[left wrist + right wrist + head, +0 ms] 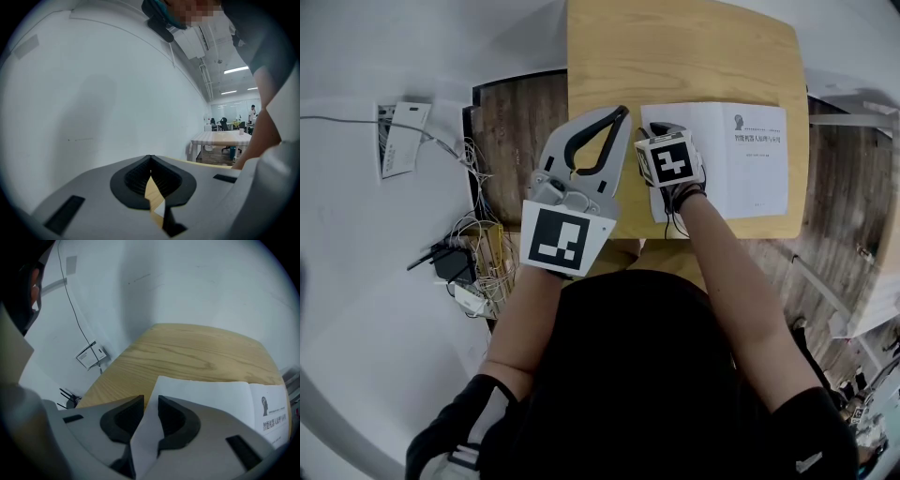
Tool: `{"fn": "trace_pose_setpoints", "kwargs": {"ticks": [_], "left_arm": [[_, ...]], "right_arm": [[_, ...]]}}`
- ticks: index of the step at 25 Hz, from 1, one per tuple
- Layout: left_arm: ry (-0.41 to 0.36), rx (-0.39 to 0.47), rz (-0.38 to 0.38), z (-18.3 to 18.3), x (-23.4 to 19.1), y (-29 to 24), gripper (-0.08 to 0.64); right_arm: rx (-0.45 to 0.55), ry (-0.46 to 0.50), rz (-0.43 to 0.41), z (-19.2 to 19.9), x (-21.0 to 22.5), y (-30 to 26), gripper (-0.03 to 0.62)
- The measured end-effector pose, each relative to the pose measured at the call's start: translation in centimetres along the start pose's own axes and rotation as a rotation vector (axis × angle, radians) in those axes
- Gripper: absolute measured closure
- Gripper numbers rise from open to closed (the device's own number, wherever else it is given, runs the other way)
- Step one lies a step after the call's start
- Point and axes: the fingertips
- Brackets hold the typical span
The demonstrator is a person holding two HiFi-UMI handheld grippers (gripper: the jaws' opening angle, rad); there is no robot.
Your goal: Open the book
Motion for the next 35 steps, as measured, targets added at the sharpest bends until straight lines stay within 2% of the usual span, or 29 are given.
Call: {"fn": "trace_pose_setpoints", "kwargs": {"ticks": [6,10,13,16,23,28,35], "left_arm": [[0.007,0.009,-0.009,-0.3,-0.4,0.3,0.552],[-0.014,0.024,-0.008,-1.1,-0.6,0.5,0.552],[-0.015,0.032,-0.015,-1.6,-1.0,0.8,0.552],[-0.016,0.04,-0.017,-2.0,-1.2,1.0,0.553],[-0.026,0.059,-0.009,-3.2,-0.7,1.1,0.552],[-0.022,0.07,-0.016,-4.0,-0.2,1.3,0.554],[-0.049,0.027,-0.006,-4.5,0.9,1.5,0.553]], "right_arm": [[0.002,-0.006,-0.01,0.0,-0.2,0.0,0.478],[-0.001,-0.007,-0.018,-0.1,-0.5,0.3,0.429],[0.007,-0.035,-0.027,-0.2,-0.6,0.6,0.428],[0.02,-0.022,-0.019,-0.8,-0.8,1.3,0.428],[0.071,0.017,-0.015,-2.2,-1.0,3.3,0.428],[0.109,0.081,-0.01,-3.0,-1.4,5.0,0.428],[0.209,0.08,-0.015,-4.2,-1.6,7.9,0.428]]}}
Point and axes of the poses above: the fingertips, and each gripper's own axes: y backward along the fingers, x to its right, z out of its underside, and after that the axes turned 10 degrees about x, right-handed
